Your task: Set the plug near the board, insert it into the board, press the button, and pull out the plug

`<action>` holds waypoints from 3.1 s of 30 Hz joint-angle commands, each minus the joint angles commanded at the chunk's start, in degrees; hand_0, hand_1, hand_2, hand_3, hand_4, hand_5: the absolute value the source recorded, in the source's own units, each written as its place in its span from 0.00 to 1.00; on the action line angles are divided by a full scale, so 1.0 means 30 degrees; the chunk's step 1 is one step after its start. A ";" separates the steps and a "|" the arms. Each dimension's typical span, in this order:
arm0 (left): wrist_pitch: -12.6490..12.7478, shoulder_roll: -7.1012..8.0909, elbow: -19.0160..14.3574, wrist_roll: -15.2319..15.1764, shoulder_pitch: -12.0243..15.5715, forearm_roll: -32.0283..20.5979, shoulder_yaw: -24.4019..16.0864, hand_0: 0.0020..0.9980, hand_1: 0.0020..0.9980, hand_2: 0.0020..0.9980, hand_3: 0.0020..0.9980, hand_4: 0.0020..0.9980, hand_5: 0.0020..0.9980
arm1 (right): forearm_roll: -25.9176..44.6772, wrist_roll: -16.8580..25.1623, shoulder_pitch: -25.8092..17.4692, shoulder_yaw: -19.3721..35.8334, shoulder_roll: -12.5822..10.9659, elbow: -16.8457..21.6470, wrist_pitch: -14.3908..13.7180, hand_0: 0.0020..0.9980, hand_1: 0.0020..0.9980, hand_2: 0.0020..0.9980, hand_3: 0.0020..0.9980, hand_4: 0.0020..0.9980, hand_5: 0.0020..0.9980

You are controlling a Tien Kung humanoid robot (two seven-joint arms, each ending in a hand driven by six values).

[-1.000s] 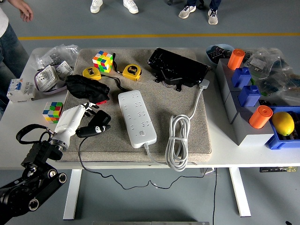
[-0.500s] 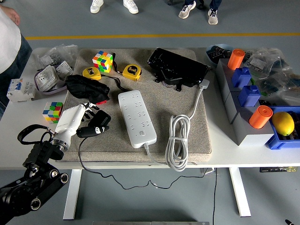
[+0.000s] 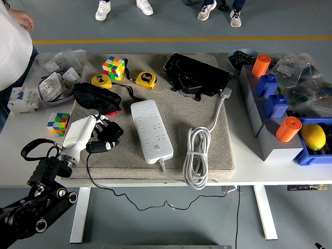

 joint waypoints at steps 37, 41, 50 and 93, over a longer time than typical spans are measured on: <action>-0.2931 0.1921 -0.0069 -0.5453 -0.4345 -0.6841 0.4548 0.24 0.31 0.35 0.51 0.78 0.05 | 0.0083 0.0218 0.0089 0.0027 -0.0069 0.0032 0.0109 0.61 0.63 0.65 0.55 1.00 0.47; -0.3229 0.1659 0.0453 -0.5416 -0.5007 -0.6690 0.5125 0.24 0.31 0.35 0.51 0.78 0.06 | 0.0126 0.0234 0.0132 -0.0020 -0.0067 0.0036 0.0146 0.61 0.63 0.65 0.55 1.00 0.47; -0.3407 0.1283 0.1499 -0.5554 -0.5724 -0.6697 0.5805 0.25 0.31 0.35 0.51 0.78 0.06 | 0.0155 0.0279 0.0131 -0.0138 -0.0127 0.0071 0.0185 0.61 0.63 0.65 0.55 1.00 0.46; -0.3823 0.1248 0.3081 -0.6159 -0.5988 -0.6042 0.6172 0.28 0.35 0.38 0.52 0.80 0.07 | -0.0152 0.0402 0.0056 0.0262 -0.0031 0.0413 0.0219 0.61 0.63 0.65 0.55 1.00 0.46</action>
